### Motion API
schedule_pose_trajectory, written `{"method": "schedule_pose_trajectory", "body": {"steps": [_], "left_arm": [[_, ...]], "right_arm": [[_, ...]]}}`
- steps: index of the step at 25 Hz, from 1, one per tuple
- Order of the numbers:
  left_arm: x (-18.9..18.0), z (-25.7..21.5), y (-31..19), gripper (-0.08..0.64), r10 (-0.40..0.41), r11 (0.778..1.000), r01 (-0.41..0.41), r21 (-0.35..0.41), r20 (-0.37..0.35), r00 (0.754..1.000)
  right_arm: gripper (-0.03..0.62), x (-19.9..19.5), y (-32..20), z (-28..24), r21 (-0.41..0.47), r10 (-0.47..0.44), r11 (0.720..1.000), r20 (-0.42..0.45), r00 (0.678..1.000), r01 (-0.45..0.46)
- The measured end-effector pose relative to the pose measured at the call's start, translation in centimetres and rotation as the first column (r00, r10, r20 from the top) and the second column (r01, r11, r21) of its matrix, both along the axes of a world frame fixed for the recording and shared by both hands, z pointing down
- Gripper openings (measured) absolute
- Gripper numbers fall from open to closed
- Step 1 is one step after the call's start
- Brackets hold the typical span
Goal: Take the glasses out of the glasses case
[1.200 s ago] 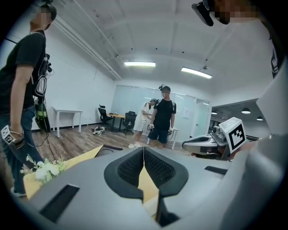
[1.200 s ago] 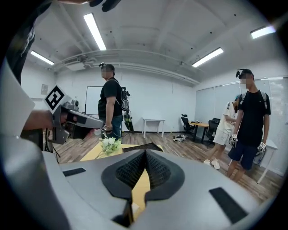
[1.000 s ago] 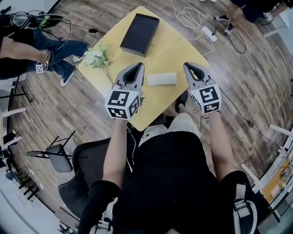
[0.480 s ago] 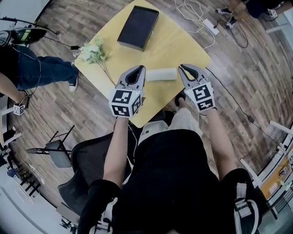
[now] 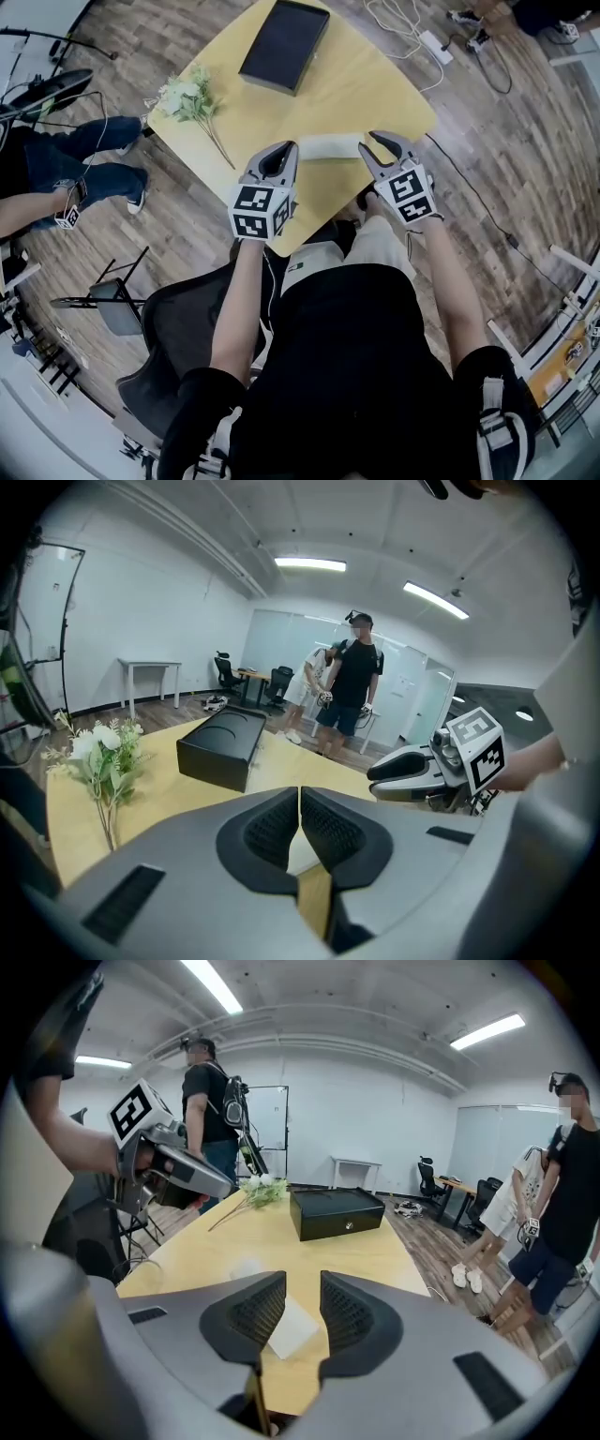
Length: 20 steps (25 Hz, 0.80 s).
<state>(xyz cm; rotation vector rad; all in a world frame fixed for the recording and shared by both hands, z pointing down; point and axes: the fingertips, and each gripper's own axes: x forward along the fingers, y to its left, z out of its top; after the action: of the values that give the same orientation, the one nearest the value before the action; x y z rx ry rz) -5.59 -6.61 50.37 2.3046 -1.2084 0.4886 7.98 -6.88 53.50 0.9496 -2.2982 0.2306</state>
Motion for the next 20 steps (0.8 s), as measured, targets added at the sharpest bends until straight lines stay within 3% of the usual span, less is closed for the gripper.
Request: {"method": "schedule_pose_trajectory", "body": {"steps": [13,20], "left_arm": [[0.2,3.1,0.7,0.025,-0.016,0.998,0.016,-0.066,0.002,1.0],[0.1,5.1,1.4,0.025,-0.023,0.994,0.024,-0.105,0.011,1.0]], "right_arm": [[0.237,-0.5,1.4,4.2,-0.036,-0.182,0.983,-0.153,0.971,0.178],[0.291,-1.2,1.7,7.1,-0.055,-0.333,0.942,-0.287,0.898,0.332]]}}
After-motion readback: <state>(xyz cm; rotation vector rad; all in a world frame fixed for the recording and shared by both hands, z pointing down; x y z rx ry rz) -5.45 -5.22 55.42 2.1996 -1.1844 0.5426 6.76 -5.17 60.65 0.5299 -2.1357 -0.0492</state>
